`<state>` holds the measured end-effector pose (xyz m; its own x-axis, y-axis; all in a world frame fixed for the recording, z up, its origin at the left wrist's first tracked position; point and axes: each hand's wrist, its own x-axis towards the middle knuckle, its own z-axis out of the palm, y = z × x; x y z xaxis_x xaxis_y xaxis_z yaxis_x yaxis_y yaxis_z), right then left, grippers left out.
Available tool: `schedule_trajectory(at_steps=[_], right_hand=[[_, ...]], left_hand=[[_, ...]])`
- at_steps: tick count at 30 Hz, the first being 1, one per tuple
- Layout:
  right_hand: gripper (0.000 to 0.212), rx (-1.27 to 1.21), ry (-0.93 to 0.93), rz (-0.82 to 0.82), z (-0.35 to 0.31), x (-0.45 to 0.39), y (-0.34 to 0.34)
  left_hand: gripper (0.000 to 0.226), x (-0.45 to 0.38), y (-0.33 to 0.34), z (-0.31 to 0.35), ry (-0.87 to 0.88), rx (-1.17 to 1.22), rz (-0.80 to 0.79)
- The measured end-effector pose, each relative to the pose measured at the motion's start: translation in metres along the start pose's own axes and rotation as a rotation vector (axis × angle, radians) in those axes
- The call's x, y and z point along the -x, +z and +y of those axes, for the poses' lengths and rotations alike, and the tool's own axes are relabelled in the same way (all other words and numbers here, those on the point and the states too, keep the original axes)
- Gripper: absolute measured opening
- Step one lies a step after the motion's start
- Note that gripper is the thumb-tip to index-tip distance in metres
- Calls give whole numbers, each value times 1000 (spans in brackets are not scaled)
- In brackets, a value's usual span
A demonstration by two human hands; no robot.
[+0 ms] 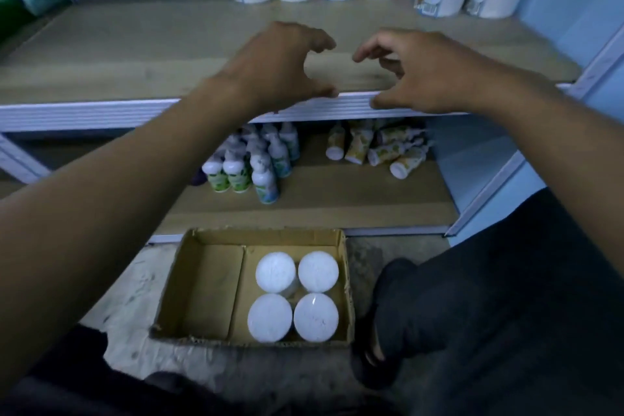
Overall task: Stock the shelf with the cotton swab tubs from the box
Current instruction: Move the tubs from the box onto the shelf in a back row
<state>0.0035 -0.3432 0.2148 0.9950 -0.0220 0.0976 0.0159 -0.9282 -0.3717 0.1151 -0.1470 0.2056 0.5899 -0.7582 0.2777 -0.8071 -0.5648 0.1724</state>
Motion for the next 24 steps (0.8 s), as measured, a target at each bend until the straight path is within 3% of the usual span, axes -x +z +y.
schedule_trajectory(at_steps=[6,14,20,24], right_hand=[[59,-47,-3,19,-11,19,42],[64,-95,13,-30,-18,39,80],[66,-122,95,-216,-17,48,131],[65,-134,154,-351,-10,43,170]], left_hand=[[59,55,29,-17,-12,47,15],[66,100,57,-15,-16,56,-19],[66,135,92,-28,-139,193,-169],[61,145,124,-50,-262,154,-324]])
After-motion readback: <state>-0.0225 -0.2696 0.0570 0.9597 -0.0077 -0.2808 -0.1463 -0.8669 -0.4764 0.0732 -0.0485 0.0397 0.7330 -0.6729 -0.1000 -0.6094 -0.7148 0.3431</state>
